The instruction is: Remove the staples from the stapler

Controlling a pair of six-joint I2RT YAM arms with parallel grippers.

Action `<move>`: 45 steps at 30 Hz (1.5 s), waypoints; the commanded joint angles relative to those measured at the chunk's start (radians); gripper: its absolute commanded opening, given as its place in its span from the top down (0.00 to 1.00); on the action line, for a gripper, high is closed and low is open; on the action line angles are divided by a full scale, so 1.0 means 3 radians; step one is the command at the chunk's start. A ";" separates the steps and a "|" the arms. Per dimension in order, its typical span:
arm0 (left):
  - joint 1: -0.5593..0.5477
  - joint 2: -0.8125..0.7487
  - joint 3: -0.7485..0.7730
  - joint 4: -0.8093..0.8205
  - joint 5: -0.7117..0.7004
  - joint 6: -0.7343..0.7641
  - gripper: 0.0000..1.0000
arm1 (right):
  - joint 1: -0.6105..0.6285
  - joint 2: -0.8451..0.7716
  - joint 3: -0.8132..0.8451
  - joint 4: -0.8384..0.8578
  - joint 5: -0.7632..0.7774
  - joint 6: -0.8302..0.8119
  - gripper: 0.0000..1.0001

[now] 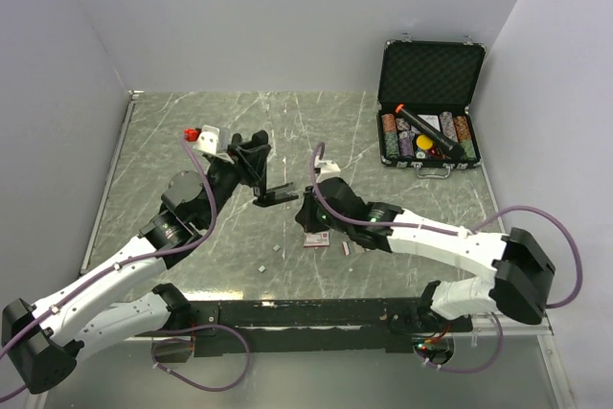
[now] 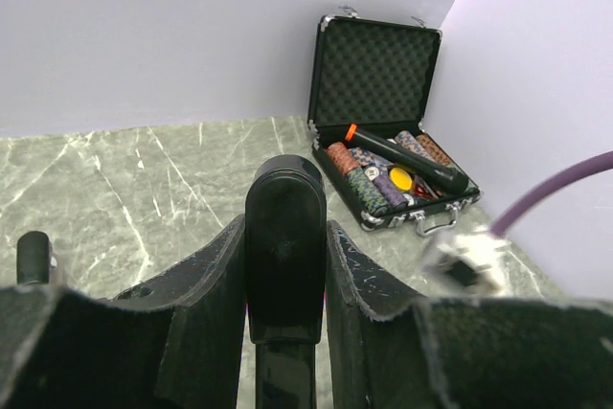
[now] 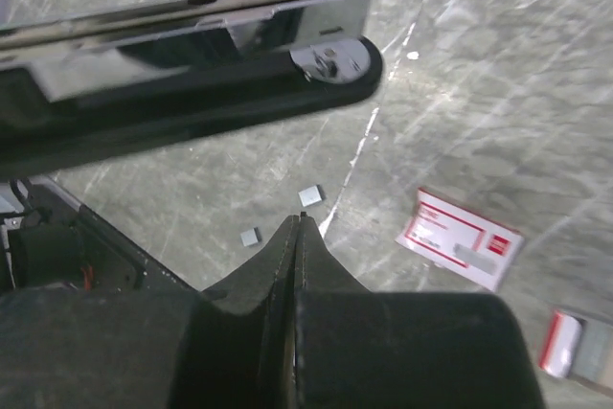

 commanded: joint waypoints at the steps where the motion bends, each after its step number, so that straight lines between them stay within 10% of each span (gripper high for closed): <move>1: -0.0015 -0.0082 0.0171 0.0236 0.0079 -0.0191 0.99 | -0.0015 0.0200 0.0063 0.0452 -0.0068 0.0158 1.00; 30: -0.0015 -0.0246 0.0324 -0.0684 0.0902 -0.0350 0.99 | -0.0301 -0.0121 0.0518 0.0176 0.0208 -0.0333 1.00; 45: -0.0005 0.0658 0.0579 -0.0720 0.0202 -0.0232 0.99 | -0.0296 -0.0555 0.0524 -0.0217 0.0361 -0.0583 1.00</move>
